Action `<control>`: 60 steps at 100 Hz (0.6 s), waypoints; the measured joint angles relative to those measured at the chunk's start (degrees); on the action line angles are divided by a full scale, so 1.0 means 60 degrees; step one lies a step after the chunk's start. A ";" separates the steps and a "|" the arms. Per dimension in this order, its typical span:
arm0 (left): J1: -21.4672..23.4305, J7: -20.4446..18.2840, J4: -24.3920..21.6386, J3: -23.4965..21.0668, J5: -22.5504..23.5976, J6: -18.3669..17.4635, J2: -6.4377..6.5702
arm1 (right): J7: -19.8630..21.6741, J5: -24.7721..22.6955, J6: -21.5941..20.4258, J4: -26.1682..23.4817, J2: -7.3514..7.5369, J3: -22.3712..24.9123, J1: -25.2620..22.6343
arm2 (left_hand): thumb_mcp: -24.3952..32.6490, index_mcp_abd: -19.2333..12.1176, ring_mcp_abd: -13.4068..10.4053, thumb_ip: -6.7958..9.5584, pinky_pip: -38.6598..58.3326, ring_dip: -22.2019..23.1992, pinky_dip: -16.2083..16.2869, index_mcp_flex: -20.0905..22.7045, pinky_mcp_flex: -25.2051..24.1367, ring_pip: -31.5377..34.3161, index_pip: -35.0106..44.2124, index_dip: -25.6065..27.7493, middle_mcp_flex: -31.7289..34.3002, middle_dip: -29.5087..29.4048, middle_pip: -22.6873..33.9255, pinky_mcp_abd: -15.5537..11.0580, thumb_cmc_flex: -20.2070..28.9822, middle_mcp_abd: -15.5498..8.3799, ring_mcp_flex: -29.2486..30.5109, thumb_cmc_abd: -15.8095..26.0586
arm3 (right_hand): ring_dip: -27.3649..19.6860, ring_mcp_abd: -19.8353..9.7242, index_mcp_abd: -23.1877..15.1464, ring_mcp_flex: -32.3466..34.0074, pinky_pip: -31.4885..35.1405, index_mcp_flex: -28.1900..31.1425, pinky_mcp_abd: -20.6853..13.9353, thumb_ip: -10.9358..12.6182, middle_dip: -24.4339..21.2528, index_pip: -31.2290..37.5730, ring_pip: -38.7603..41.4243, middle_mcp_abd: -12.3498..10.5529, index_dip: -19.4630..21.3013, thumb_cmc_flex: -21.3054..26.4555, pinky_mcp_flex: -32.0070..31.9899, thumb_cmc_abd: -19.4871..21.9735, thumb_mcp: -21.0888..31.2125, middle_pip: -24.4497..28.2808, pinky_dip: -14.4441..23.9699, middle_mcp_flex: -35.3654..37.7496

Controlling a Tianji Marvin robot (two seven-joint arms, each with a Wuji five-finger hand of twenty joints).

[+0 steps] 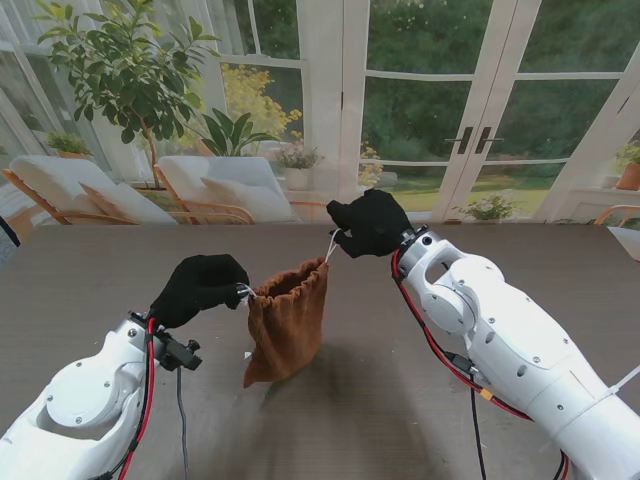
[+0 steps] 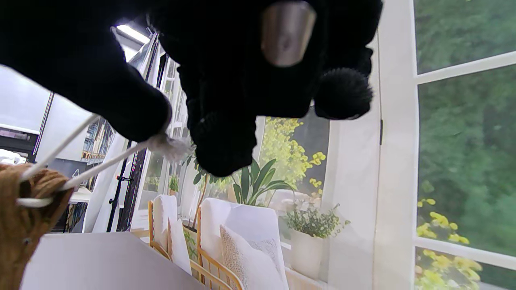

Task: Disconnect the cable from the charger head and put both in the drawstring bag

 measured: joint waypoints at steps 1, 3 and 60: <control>0.0006 -0.0004 -0.0008 -0.0006 -0.0001 -0.0004 0.0000 | 0.0002 -0.0014 -0.0006 0.0008 0.0003 -0.0008 0.0008 | 0.0000 0.0000 0.0000 0.0000 0.0000 0.0000 0.0000 0.0000 0.0000 0.0000 0.0000 0.0000 0.0000 0.0001 0.0000 0.0000 0.0000 0.0000 0.0000 0.0000 | 0.0000 -0.0001 -0.0001 0.0000 0.0000 0.0000 -0.0001 0.0000 0.0000 0.0000 0.0000 0.0000 0.0000 0.0000 0.0000 0.0000 -0.0001 0.0000 0.0000 0.0000; 0.0019 -0.0011 -0.0022 -0.0018 -0.0003 -0.0011 0.0000 | 0.0007 -0.0041 -0.0017 0.0023 0.0010 -0.0021 0.0023 | 0.0000 0.0001 0.0000 0.0000 0.0001 0.0000 0.0000 0.0001 0.0000 0.0000 0.0004 0.0001 0.0000 0.0001 0.0000 0.0000 0.0000 0.0000 0.0000 0.0000 | 0.0000 0.0000 -0.0004 0.0000 0.0000 0.0000 -0.0004 0.0000 0.0000 0.0000 0.0000 0.0000 0.0000 0.0000 0.0000 0.0000 -0.0002 0.0000 0.0000 0.0000; 0.0418 -0.0269 -0.0435 -0.0316 -0.0333 -0.0193 0.0052 | 0.0294 -0.0482 -0.0093 0.0541 0.0157 -0.0473 0.0541 | 0.0000 0.0071 0.0000 0.0000 0.0002 0.0017 -0.0005 0.0002 0.0010 0.0000 0.0052 0.0077 0.0001 0.0023 0.0024 0.0000 0.0000 -0.0002 0.0005 0.0004 | 0.0000 -0.0064 -0.0026 0.0000 0.0000 -0.0140 -0.0116 -0.0032 0.0027 0.0000 0.0000 -0.0024 0.0017 0.0006 0.0001 0.0016 -0.0208 -0.0250 0.0000 0.0000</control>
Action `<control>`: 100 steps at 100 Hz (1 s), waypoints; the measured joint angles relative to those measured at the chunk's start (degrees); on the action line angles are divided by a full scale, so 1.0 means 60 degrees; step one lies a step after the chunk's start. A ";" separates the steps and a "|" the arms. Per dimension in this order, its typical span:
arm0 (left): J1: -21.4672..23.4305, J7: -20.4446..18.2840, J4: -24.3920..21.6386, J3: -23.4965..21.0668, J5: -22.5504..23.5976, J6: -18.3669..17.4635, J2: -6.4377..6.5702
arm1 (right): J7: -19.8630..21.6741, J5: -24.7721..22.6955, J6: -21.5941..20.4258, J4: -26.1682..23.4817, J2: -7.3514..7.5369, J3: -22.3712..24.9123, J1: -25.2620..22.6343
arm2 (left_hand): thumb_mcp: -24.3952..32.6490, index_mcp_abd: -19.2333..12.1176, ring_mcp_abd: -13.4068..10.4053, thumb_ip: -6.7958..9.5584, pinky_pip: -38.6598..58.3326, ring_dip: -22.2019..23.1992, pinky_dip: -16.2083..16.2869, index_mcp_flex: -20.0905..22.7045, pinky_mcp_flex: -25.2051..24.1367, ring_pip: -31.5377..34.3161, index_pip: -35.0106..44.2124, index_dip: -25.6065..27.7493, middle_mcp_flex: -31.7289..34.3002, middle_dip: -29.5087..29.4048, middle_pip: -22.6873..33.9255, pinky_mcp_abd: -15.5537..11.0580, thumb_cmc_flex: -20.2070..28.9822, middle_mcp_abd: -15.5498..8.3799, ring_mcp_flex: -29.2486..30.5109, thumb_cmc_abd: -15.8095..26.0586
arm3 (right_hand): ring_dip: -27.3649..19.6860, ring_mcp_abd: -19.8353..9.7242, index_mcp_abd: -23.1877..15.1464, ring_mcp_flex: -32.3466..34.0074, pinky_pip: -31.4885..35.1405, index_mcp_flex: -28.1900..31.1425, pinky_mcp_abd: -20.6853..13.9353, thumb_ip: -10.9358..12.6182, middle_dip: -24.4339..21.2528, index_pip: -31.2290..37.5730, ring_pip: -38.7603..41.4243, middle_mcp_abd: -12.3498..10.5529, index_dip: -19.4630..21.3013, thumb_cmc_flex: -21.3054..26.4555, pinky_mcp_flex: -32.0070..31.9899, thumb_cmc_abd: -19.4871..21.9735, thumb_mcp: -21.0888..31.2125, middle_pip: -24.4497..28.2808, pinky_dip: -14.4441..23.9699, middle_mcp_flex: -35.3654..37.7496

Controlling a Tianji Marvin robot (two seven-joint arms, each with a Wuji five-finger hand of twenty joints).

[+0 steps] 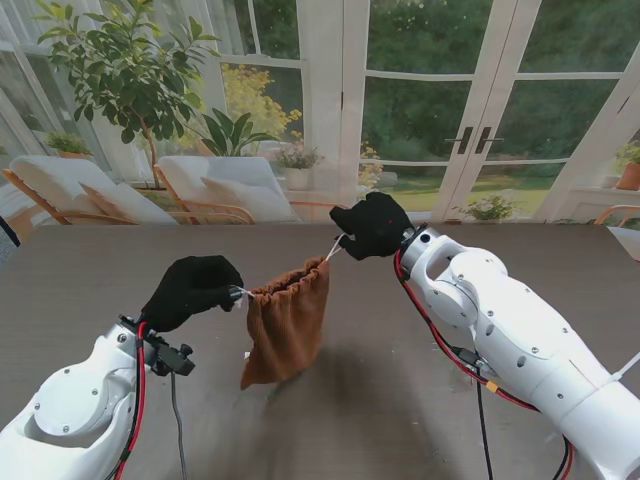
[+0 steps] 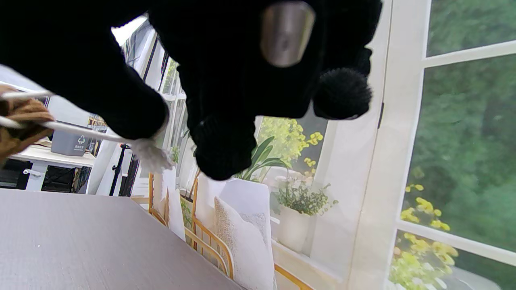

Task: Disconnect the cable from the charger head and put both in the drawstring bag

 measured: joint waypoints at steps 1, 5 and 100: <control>0.0008 -0.0003 -0.0007 -0.0005 0.0000 -0.0003 0.0001 | 0.0003 -0.0002 0.0001 0.0012 0.0001 -0.0008 0.0010 | 0.0000 0.0001 0.0000 0.0000 0.0000 0.0000 -0.0003 0.0000 0.0000 0.0000 0.0000 0.0000 0.0000 0.0000 0.0002 0.0000 0.0000 0.0000 0.0000 0.0001 | 0.0000 0.0000 0.0000 0.0000 0.0000 0.0000 0.0000 0.0000 0.0000 0.0000 0.0000 0.0000 0.0000 0.0000 0.0000 0.0000 0.0000 0.0000 0.0000 0.0000; 0.0046 -0.0020 -0.0040 -0.0027 0.0000 -0.0011 0.0007 | 0.0009 -0.0005 0.0004 0.0064 0.0005 -0.0047 0.0049 | 0.0000 0.0003 0.0000 0.0000 0.0000 0.0003 -0.0006 0.0000 0.0002 0.0000 0.0001 0.0003 0.0000 0.0001 0.0023 0.0000 0.0000 0.0000 0.0000 0.0001 | 0.0000 -0.0003 -0.0001 0.0000 0.0000 0.0000 -0.0006 0.0000 0.0012 0.0000 0.0000 -0.0001 0.0002 0.0000 0.0000 0.0000 0.0000 0.0000 0.0000 0.0000; 0.1532 0.0244 -0.1557 -0.0624 0.0015 -0.0071 0.0066 | -0.0090 0.0186 -0.0086 0.1264 -0.0007 -0.0910 0.0844 | 0.0010 0.0287 -0.0006 0.0000 0.0006 0.0244 -0.0010 0.0001 0.0020 0.0127 0.0235 0.0047 0.0001 0.0378 0.0313 0.0000 0.0001 0.0000 0.0013 0.0131 | 0.0000 -0.0037 -0.0179 0.0000 0.0000 0.0000 -0.0129 -0.0028 0.0113 0.0000 -0.0007 -0.0036 0.0097 -0.0025 0.0000 0.0015 -0.0236 -0.0009 0.0000 0.0000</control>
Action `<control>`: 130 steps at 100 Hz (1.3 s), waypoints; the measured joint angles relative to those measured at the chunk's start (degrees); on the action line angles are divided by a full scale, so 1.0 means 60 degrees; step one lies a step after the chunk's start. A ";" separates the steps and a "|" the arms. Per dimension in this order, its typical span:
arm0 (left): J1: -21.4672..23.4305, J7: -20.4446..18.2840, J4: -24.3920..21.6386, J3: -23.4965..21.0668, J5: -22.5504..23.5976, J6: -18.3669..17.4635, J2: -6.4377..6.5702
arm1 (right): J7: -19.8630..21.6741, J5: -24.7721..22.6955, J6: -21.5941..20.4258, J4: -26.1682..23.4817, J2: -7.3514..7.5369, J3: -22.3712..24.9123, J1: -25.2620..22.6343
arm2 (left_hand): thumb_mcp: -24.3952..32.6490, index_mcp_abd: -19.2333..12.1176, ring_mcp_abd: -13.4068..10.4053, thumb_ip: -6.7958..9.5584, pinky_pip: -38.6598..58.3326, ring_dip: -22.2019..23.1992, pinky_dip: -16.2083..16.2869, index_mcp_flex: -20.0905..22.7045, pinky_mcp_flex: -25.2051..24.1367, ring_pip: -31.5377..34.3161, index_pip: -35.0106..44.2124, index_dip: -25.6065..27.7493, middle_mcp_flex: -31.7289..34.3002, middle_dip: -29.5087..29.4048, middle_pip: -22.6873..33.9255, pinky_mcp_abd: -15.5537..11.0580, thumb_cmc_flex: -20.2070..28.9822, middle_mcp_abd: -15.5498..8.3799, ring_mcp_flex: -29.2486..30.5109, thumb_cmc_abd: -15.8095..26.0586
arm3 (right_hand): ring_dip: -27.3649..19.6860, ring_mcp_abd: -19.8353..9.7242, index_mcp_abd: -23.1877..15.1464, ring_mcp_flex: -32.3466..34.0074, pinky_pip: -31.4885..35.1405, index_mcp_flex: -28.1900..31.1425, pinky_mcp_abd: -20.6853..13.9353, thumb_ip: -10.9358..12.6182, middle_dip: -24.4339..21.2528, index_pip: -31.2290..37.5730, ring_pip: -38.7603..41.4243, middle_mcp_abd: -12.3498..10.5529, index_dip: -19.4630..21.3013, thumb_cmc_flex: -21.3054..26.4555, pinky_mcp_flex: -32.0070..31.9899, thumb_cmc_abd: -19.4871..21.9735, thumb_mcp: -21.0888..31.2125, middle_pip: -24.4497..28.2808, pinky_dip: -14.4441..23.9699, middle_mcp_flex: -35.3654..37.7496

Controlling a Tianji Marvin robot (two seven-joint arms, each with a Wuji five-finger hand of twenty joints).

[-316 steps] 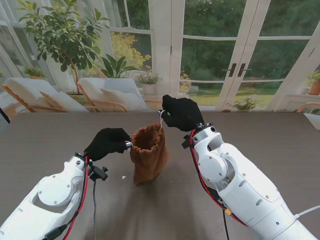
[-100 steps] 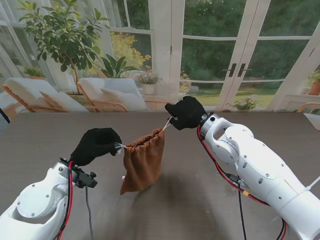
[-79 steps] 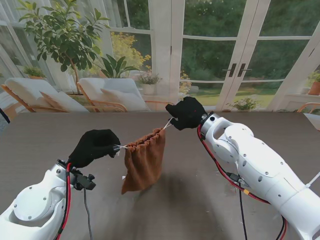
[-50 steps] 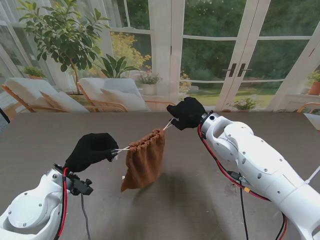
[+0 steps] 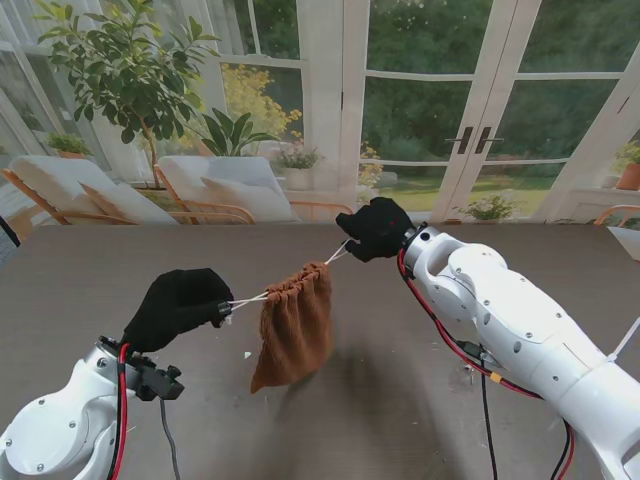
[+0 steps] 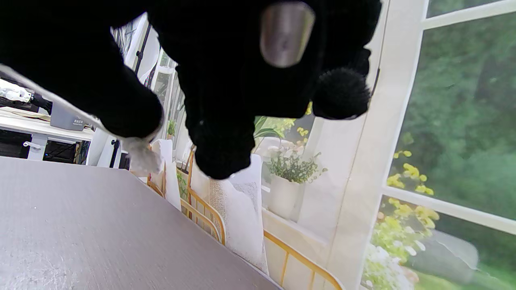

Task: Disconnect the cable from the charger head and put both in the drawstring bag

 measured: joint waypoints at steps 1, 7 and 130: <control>0.0019 0.0006 -0.0019 -0.0009 0.0004 0.0000 0.0000 | -0.0003 0.0007 -0.0006 0.0016 -0.0002 -0.0007 0.0006 | 0.0000 0.0003 0.0000 0.0000 0.0000 0.0000 0.0000 0.0000 0.0000 0.0000 0.0003 0.0000 0.0000 0.0002 0.0002 0.0000 0.0000 0.0000 0.0000 0.0000 | 0.0000 0.0000 0.0000 0.0000 0.0000 0.0000 0.0000 0.0000 0.0000 0.0000 0.0000 0.0000 0.0000 0.0000 0.0000 0.0000 0.0000 0.0000 0.0000 0.0000; 0.0125 0.0060 -0.0128 -0.0059 0.0029 -0.0001 -0.0003 | -0.0021 0.0040 -0.0032 0.0099 -0.0008 -0.0048 0.0042 | 0.0000 0.0022 0.0000 0.0000 0.0000 0.0002 0.0000 0.0000 0.0000 0.0003 0.0004 0.0000 0.0000 0.0005 0.0002 0.0000 0.0000 0.0000 0.0000 0.0017 | 0.0000 -0.0004 -0.0001 0.0000 0.0000 0.0000 -0.0005 -0.0001 0.0002 0.0000 -0.0002 -0.0002 0.0000 0.0000 0.0000 0.0002 0.0000 0.0000 0.0000 0.0000; 0.0796 0.0887 -0.0925 -0.0247 0.0027 -0.0023 -0.0144 | 0.0040 0.0482 0.0045 0.1302 -0.0081 -0.0834 0.0658 | -0.0005 0.0194 0.0000 -0.0186 0.0000 0.0123 0.0000 0.0000 0.0008 0.0079 0.0084 0.0002 0.0007 0.0136 0.0019 0.0014 0.0000 0.0056 0.0002 0.0155 | 0.0000 -0.0042 -0.0112 0.0000 0.0000 0.0000 -0.0107 -0.0014 0.0107 0.0009 -0.0024 -0.0032 0.0001 -0.0162 0.0000 0.0138 -0.0224 -0.0150 0.0000 0.0000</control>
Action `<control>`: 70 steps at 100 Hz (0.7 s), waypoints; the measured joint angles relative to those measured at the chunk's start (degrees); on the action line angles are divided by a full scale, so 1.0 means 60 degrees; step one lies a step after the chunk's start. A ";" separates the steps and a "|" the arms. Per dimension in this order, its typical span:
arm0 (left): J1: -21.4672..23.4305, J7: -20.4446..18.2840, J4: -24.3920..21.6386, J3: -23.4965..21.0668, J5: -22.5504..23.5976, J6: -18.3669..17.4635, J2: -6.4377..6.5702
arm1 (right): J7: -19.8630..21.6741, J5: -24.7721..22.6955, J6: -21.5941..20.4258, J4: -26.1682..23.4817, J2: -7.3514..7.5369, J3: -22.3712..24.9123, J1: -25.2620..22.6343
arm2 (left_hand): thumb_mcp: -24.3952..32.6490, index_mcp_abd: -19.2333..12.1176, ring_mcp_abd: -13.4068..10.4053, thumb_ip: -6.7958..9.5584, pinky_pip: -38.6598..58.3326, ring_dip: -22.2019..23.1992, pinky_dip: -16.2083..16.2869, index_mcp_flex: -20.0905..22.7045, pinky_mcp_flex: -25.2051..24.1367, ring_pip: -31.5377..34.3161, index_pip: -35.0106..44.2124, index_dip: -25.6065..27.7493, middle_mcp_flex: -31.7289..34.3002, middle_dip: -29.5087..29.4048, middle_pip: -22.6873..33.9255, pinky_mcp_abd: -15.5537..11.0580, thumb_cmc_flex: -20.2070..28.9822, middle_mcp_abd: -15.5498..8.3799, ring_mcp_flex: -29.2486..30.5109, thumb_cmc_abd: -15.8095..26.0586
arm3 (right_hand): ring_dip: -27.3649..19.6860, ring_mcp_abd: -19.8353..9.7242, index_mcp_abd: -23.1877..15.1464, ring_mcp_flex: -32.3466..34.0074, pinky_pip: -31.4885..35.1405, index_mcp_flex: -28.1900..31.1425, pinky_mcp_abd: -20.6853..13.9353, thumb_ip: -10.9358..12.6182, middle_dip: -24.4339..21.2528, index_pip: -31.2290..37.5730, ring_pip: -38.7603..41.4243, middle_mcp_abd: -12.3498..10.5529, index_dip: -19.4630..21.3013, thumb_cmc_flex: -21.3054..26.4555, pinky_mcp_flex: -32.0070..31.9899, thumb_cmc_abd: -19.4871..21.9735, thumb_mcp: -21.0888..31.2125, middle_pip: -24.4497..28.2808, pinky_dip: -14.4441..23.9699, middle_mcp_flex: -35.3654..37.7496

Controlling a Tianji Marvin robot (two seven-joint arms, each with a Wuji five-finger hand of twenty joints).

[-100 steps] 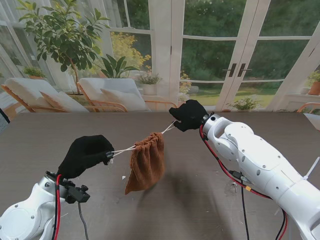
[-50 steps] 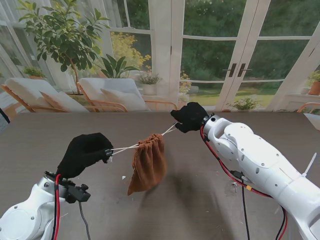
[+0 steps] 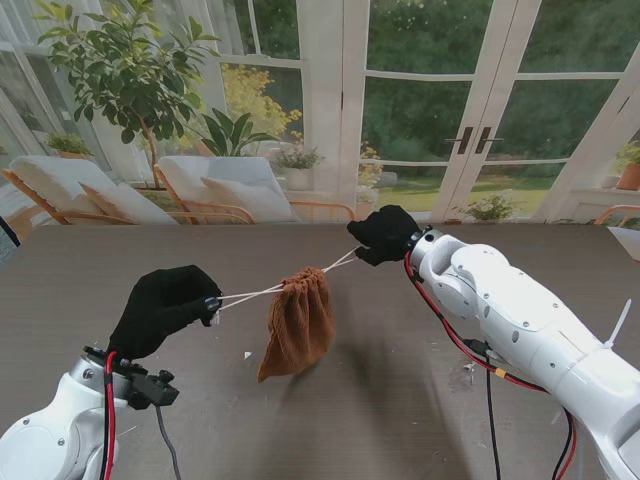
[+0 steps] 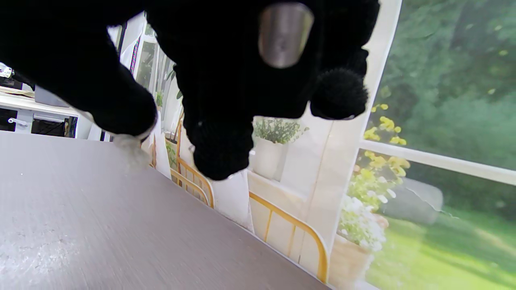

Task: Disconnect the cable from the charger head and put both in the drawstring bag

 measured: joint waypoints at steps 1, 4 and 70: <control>0.0001 0.0005 -0.0002 0.0000 0.0001 0.0000 -0.0001 | 0.0010 0.0000 0.0002 0.0000 0.0000 0.0001 0.0000 | 0.0000 0.0002 0.0000 0.0000 0.0000 0.0000 0.0000 0.0000 0.0000 0.0003 0.0000 0.0000 0.0000 0.0001 0.0000 0.0000 0.0000 0.0001 0.0000 0.0000 | 0.0000 0.0000 0.0000 0.0000 0.0000 0.0000 0.0000 0.0000 0.0000 0.0000 0.0000 0.0000 0.0000 0.0000 0.0000 0.0000 0.0000 0.0000 0.0000 0.0000; 0.0007 0.0023 -0.0012 0.0000 0.0004 0.0000 -0.0003 | 0.0038 0.0000 0.0007 0.0000 0.0001 0.0006 0.0000 | 0.0000 0.0008 0.0000 0.0000 0.0000 0.0000 0.0000 0.0000 0.0000 0.0011 0.0000 0.0000 0.0000 0.0001 0.0000 0.0001 0.0000 0.0004 0.0000 0.0000 | 0.0000 -0.0001 0.0000 0.0000 0.0000 0.0000 0.0000 -0.0001 0.0000 0.0000 0.0000 -0.0001 0.0000 -0.0001 0.0000 0.0000 0.0000 0.0000 0.0000 0.0000; 0.0123 0.0224 -0.0162 -0.0036 -0.0013 0.0324 -0.0066 | 0.0279 -0.0001 0.0158 -0.0018 0.0036 0.0173 -0.0041 | -0.0012 0.0061 0.0000 -0.0001 0.0001 0.0004 0.0000 0.0000 0.0002 0.0018 0.0008 0.0000 0.0002 0.0022 0.0000 0.0010 0.0001 0.0034 0.0000 0.0006 | 0.0000 -0.0007 -0.0006 0.0000 -0.0002 0.0000 0.0000 -0.0095 0.0002 0.0000 -0.0001 -0.0009 0.0000 -0.0111 0.0000 0.0000 -0.0007 -0.0002 0.0000 0.0000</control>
